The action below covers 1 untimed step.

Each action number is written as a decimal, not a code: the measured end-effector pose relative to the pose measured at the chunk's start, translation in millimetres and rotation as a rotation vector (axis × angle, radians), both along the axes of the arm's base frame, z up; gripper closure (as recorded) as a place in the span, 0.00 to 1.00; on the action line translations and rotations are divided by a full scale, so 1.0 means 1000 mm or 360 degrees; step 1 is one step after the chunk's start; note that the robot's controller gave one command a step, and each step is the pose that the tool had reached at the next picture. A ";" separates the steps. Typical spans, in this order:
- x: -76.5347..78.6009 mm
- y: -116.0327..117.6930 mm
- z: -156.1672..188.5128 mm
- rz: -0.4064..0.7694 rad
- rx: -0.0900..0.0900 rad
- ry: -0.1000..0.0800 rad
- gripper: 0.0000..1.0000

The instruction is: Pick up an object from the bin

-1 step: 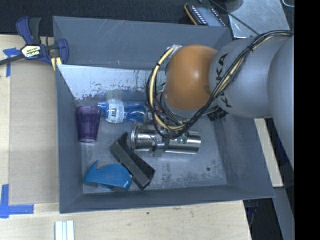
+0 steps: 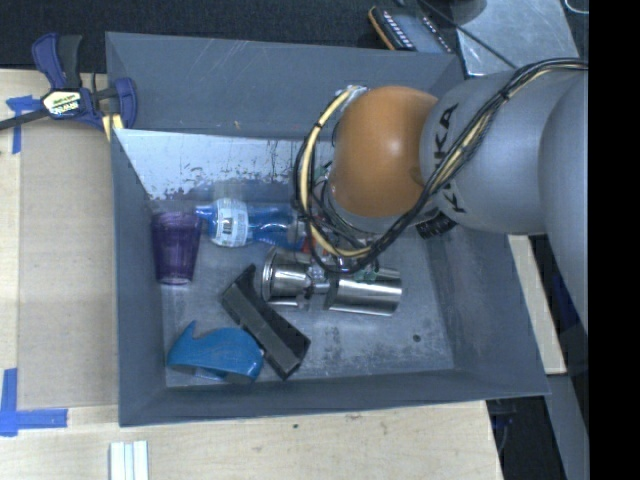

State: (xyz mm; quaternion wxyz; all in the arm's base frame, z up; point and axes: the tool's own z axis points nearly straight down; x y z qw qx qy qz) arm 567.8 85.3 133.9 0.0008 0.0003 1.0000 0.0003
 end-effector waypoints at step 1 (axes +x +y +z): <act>-0.027 0.002 -0.043 -0.0195 0.0000 -0.0001 0.00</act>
Offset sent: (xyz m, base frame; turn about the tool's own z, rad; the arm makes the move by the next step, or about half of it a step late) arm -0.0428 0.0166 -0.0240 0.2741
